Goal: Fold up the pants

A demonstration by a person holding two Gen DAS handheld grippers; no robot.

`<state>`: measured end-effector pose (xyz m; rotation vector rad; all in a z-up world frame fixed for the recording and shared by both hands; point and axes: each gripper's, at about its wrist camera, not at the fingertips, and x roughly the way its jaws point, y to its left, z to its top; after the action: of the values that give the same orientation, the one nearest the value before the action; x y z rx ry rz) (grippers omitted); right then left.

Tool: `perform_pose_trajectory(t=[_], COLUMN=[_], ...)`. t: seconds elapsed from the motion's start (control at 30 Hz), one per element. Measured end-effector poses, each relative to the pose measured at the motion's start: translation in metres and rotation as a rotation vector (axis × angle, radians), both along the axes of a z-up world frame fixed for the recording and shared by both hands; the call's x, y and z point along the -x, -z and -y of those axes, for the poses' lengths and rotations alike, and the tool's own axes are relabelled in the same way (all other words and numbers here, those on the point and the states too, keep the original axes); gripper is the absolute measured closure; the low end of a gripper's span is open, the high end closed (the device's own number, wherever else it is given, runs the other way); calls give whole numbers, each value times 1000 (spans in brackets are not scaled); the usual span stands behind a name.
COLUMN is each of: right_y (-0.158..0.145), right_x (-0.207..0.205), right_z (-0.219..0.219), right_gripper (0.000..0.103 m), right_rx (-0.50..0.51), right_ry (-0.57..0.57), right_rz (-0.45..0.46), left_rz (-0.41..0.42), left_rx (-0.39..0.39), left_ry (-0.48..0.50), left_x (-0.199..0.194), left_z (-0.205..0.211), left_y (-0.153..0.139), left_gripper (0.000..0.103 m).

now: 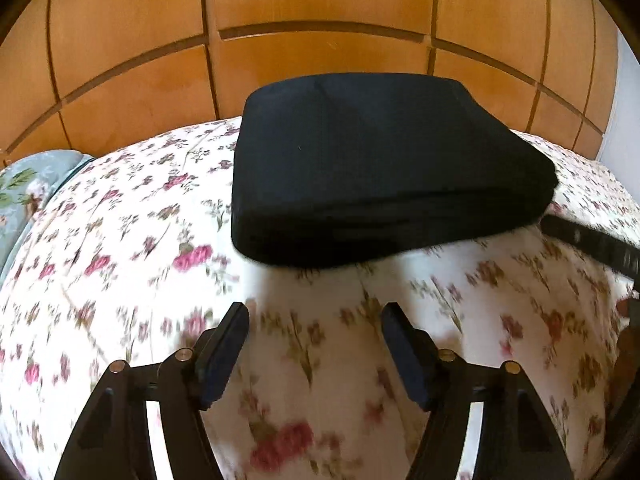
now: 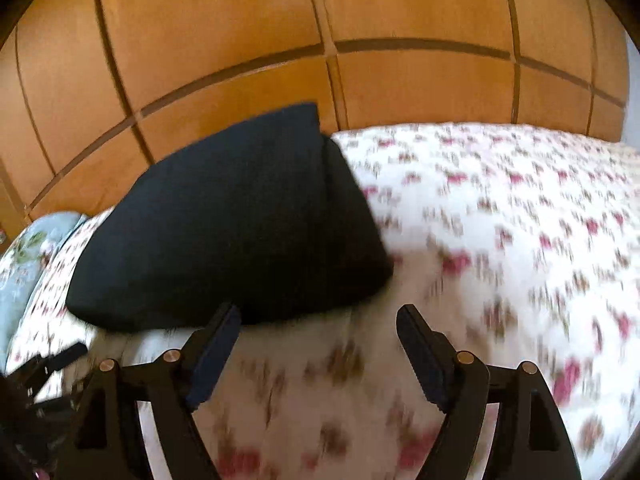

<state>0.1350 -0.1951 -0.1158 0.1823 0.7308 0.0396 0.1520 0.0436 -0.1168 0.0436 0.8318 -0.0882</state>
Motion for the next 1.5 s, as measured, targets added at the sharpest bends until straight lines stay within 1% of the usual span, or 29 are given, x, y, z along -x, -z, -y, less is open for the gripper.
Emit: perform_pose_trajectory(t=[0.1,0.17,0.23,0.3,0.37,0.43,0.47,0.57,0.63,0.67,0.7,0.73,0.77,0.9,1.03,1.23,1.5], right_y=[8,13,14,11,5,-5,-10,-22,-26,-28,-30,-31,-32,-41,-48,-45,-45], right_x=[27,41,52,62,73,86,91,110,122,127,133,138,142,152,158,163,164], right_z=[-5,-9,-14,-18,-20,-20,-23,-32,-38,-41,-42,-44,-45,-42,-40,-39,-43], right_gripper=[23,23,23,23,22,21,19,16,15,15,15,15,15,15,15,15,15], right_rx=[-8,9,36,51,35,21,17,30,57,66,74,76,76,75,82,81,85], right_ry=[-3,-22,-38,-42,-45,-43,-47,-66,-74,-73,-72,-70,-68,-55,-51,-51,-66], right_rz=[-9,-21,-15,-7,2,19,29,63,71,71,73,75,78,102,128,122,124], left_rz=[19,39,22,-4,-23,-9,7,57,88,102,117,124,131,119,121,144,122], left_rx=[9,7,25,33,31,13,14,38,21,13,12,10,6,11,2,-8,20], left_ry=[-18,-43,-78,-131,-186,-232,-236,-208,-214,-216,-207,-198,-189,-170,-180,-195,-195], left_x=[25,42,53,64,75,91,99,122,126,137,144,141,147,151,158,163,164], left_z=[1,1,-1,-4,-6,-7,-7,-4,-3,1,4,6,8,12,16,16,17], left_y=[1,-3,-6,-9,-14,-23,-29,-46,-59,-64,-69,-72,-75,-78,-78,-83,-85], left_gripper=[33,33,33,33,33,33,33,33,33,33,33,33,33,33,33,33,33])
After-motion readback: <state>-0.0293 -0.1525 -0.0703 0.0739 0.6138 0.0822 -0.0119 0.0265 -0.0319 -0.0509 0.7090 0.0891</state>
